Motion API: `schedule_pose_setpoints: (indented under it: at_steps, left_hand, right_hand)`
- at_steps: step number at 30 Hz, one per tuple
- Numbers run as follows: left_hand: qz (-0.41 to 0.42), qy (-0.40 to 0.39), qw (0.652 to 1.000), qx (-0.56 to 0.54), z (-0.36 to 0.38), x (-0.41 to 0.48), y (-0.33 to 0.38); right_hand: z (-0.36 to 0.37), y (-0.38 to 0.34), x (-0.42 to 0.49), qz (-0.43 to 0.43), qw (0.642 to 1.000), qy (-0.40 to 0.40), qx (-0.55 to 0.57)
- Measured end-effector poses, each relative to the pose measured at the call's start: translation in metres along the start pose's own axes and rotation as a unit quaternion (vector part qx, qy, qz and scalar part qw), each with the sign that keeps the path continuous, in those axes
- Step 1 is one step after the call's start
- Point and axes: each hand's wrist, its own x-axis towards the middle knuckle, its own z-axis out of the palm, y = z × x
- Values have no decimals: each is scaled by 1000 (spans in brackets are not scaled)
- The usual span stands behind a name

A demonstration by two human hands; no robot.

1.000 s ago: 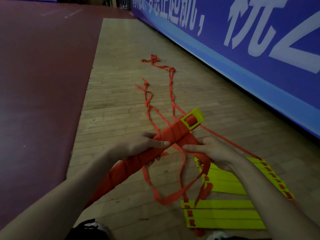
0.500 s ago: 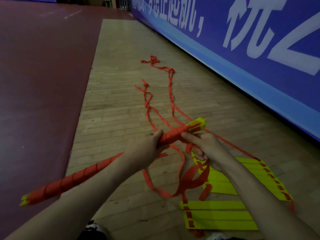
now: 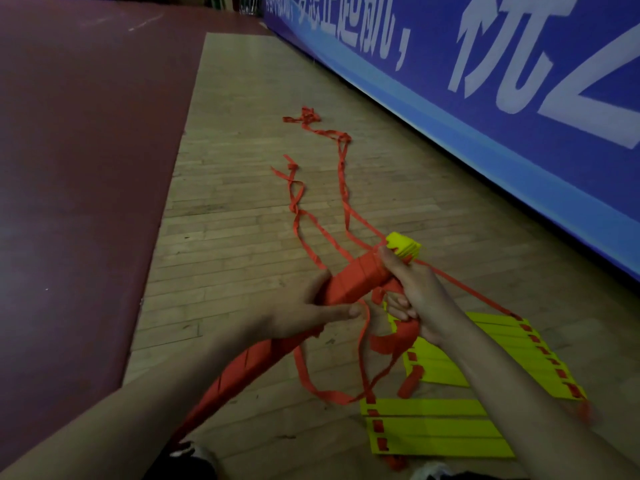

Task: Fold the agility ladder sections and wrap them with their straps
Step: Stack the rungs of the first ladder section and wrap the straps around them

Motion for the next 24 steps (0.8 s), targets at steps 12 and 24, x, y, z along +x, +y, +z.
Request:
schedule_pose_setpoints:
  at_steps: [12,24]
  left_hand:
    - [-102,-169,947,-252,-19,-1,3]
    - [-94,-110,973,-179,-36,-8,10]
  right_hand:
    - [-14,-5,0,-30,988,-145,-35]
    - [-41,-3,4,35,973,-192,-121]
